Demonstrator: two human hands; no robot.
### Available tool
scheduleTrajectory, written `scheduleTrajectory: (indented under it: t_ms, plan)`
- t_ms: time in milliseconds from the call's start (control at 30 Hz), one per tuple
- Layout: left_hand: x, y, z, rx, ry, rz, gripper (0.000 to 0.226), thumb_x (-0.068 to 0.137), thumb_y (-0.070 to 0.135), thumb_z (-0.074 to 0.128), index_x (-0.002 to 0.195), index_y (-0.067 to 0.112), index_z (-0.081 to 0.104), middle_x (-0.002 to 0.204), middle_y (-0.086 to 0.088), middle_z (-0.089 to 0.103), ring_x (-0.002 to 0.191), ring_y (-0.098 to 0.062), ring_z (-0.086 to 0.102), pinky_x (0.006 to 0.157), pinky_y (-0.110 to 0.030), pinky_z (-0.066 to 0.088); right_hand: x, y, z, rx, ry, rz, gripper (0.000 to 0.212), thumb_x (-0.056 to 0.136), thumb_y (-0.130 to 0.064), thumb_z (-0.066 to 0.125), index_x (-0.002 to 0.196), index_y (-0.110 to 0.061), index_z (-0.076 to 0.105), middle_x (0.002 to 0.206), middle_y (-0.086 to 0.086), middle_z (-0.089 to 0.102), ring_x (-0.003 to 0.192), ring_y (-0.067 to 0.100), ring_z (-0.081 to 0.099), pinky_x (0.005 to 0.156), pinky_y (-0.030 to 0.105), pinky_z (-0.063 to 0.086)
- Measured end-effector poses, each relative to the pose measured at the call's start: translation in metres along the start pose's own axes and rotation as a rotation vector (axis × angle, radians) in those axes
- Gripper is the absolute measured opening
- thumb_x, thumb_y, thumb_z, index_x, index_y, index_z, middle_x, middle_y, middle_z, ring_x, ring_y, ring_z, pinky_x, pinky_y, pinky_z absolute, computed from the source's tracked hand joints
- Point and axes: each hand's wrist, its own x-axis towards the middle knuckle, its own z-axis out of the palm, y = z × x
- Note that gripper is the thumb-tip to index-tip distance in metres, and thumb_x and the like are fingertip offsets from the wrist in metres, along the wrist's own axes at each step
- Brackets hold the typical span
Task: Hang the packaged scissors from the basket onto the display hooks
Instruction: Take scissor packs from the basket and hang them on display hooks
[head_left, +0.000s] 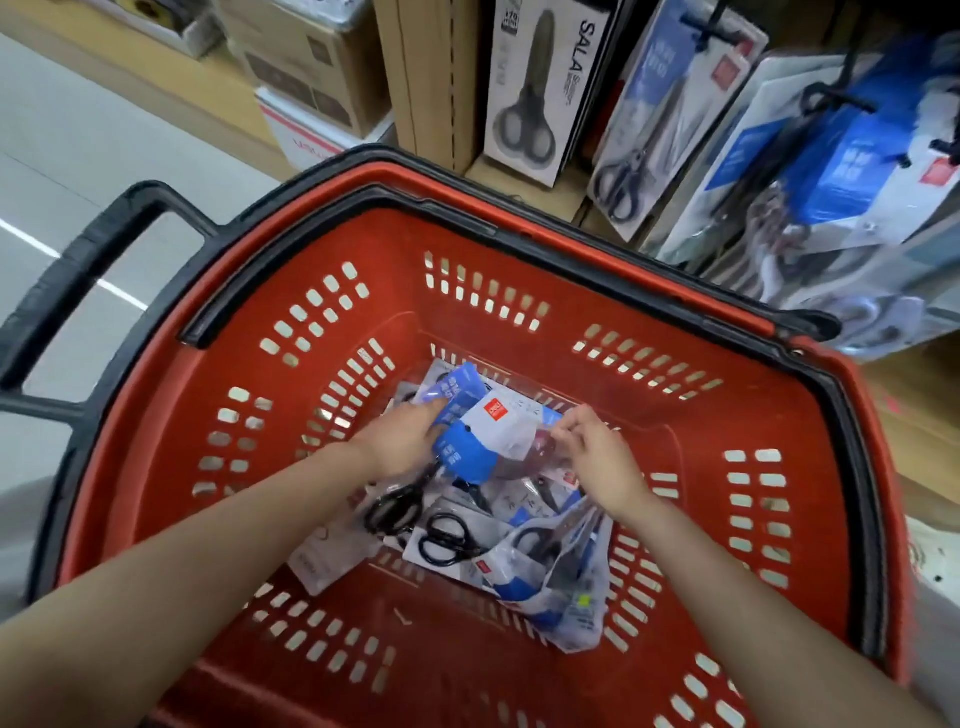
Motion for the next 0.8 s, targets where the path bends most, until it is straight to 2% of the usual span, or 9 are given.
scheduleTrajectory:
  t_ms: [133, 233, 300, 400, 467, 567, 600, 700, 800]
  plan:
    - [-0.008, 0.014, -0.008, -0.569, 0.225, -0.060, 0.025, 0.101, 0.015, 0.042, 0.121, 0.019, 0.055, 0.115, -0.002, 0.064, 0.104, -0.020, 0.061, 0.090, -0.036, 0.048, -0.016, -0.021, -0.019, -0.068, 0.215, -0.089, 0.013, 0.099, -0.026, 0.046, 0.093, -0.016, 0.052, 0.079, -0.008, 0.060, 0.071, 0.017, 0.058, 0.062, 0.028, 0.040]
    - [-0.018, 0.027, -0.014, -0.883, 0.310, -0.123, 0.023, 0.102, 0.018, 0.039, 0.115, 0.030, 0.053, 0.105, -0.001, 0.062, 0.092, -0.022, 0.059, 0.077, -0.039, 0.048, -0.024, -0.024, -0.033, 0.013, 0.325, -0.058, 0.017, 0.098, -0.033, 0.048, 0.088, -0.019, 0.052, 0.076, -0.005, 0.063, 0.070, 0.018, 0.061, 0.063, 0.028, 0.044]
    - [-0.024, 0.032, -0.019, -0.939, 0.333, -0.148, 0.020, 0.102, 0.024, 0.039, 0.108, 0.034, 0.055, 0.097, -0.009, 0.062, 0.084, -0.026, 0.053, 0.070, -0.047, 0.046, -0.030, -0.024, -0.041, 0.136, 0.381, -0.031, 0.018, 0.097, -0.032, 0.051, 0.082, -0.023, 0.051, 0.074, -0.001, 0.065, 0.073, 0.025, 0.066, 0.073, 0.042, 0.052]
    - [-0.036, 0.044, -0.020, -1.018, 0.335, -0.154, 0.020, 0.103, 0.024, 0.037, 0.100, 0.029, 0.057, 0.090, 0.000, 0.068, 0.081, -0.026, 0.057, 0.071, -0.037, 0.045, -0.043, -0.027, -0.048, 0.223, 0.371, -0.005, 0.018, 0.097, -0.031, 0.050, 0.082, -0.022, 0.052, 0.075, 0.001, 0.064, 0.073, 0.026, 0.067, 0.073, 0.051, 0.055]
    - [-0.045, 0.056, -0.017, -1.074, 0.273, -0.155, 0.021, 0.103, 0.025, 0.037, 0.107, 0.025, 0.058, 0.106, -0.001, 0.068, 0.092, -0.019, 0.061, 0.085, -0.034, 0.049, -0.052, -0.030, -0.048, 0.272, 0.348, -0.001, 0.015, 0.098, -0.028, 0.048, 0.084, -0.022, 0.052, 0.080, 0.004, 0.066, 0.074, 0.024, 0.068, 0.072, 0.049, 0.057]
    - [-0.055, 0.071, -0.009, -1.255, 0.182, -0.163, 0.034, 0.104, 0.029, 0.033, 0.121, 0.014, 0.058, 0.112, -0.007, 0.068, 0.095, -0.020, 0.066, 0.081, -0.032, 0.054, -0.064, -0.037, -0.044, 0.348, 0.282, 0.032, 0.014, 0.099, -0.024, 0.046, 0.089, -0.018, 0.053, 0.094, 0.010, 0.066, 0.071, 0.019, 0.069, 0.070, 0.043, 0.059]
    - [-0.058, 0.075, -0.006, -1.284, 0.172, -0.177, 0.038, 0.103, 0.032, 0.032, 0.123, 0.012, 0.058, 0.116, -0.008, 0.067, 0.102, -0.023, 0.065, 0.087, -0.036, 0.053, -0.069, -0.040, -0.043, 0.368, 0.261, 0.052, 0.015, 0.100, -0.023, 0.044, 0.090, -0.017, 0.052, 0.096, 0.010, 0.065, 0.069, 0.018, 0.070, 0.071, 0.041, 0.059]
    - [-0.065, 0.085, 0.001, -1.285, 0.137, -0.145, 0.043, 0.097, 0.053, 0.036, 0.120, 0.028, 0.062, 0.131, -0.003, 0.059, 0.125, -0.025, 0.051, 0.111, -0.049, 0.032, -0.079, -0.046, -0.037, 0.404, 0.232, 0.116, 0.016, 0.101, -0.023, 0.040, 0.095, -0.013, 0.051, 0.092, 0.016, 0.061, 0.065, 0.020, 0.070, 0.072, 0.039, 0.058]
    - [-0.077, 0.098, -0.001, -1.131, 0.213, -0.125, 0.045, 0.099, 0.052, 0.031, 0.133, 0.030, 0.050, 0.145, 0.002, 0.042, 0.139, -0.021, 0.031, 0.117, -0.042, 0.016, -0.083, -0.048, -0.030, 0.379, 0.245, 0.138, 0.021, 0.102, -0.020, 0.035, 0.087, -0.011, 0.048, 0.088, 0.005, 0.058, 0.049, 0.010, 0.066, 0.048, 0.022, 0.047]
